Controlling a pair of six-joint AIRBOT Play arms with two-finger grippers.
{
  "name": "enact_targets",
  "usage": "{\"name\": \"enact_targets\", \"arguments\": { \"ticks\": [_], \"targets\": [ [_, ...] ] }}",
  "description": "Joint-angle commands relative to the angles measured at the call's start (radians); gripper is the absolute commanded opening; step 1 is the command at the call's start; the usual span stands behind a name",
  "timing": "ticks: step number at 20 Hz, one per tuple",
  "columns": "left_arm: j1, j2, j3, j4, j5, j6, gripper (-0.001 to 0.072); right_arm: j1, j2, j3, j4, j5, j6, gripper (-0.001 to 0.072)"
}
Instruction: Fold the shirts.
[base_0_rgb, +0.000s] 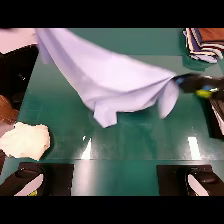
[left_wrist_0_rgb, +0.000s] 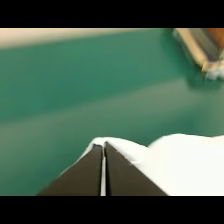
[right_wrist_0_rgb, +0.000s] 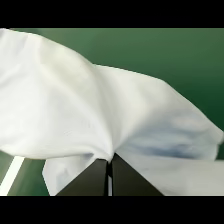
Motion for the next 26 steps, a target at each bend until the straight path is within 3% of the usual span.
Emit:
{"name": "enact_targets", "arguments": {
  "ticks": [1,8,14,16,18,22,23,24,25,26],
  "targets": [
    [0.001,0.058,0.250,0.009,0.000,0.006,0.0024,-0.121,0.111,0.170,-0.042,0.081,0.005,0.0010],
    [0.001,0.058,0.420,-0.017,0.038,0.010,0.0023,-0.326,0.153,0.340,-0.043,0.391,0.005,0.0010],
    [0.001,-0.052,0.154,0.101,-0.003,0.019,0.0024,-0.320,0.019,0.248,-0.035,0.616,0.142,0.0010],
    [0.001,-0.174,0.058,0.101,-0.070,0.002,0.0024,-0.215,-0.066,0.129,-0.042,0.566,0.146,0.0010],
    [0.001,-0.314,-0.015,0.100,-0.116,-0.002,0.0024,-0.101,-0.169,0.019,-0.099,0.422,0.145,0.0010],
    [0.001,-0.561,-0.060,0.113,-0.077,-0.002,0.0025,-0.011,-0.412,-0.014,-0.137,0.125,0.113,0.0033],
    [0.001,-0.594,-0.060,0.113,-0.063,-0.004,0.0026,-0.018,-0.469,0.024,-0.138,0.105,0.108,0.0280],
    [0.001,-0.615,-0.060,0.116,-0.051,-0.016,0.0068,-0.035,-0.514,0.071,-0.135,0.114,0.108,0.0499],
    [0.001,-0.619,-0.060,0.123,-0.043,-0.031,0.0360,-0.052,-0.553,0.127,-0.137,0.138,0.107,0.0515],
    [0.007,-0.615,-0.058,0.122,-0.047,-0.033,0.0595,-0.070,-0.576,0.174,-0.138,0.166,0.106,0.0514]
  ]
}}
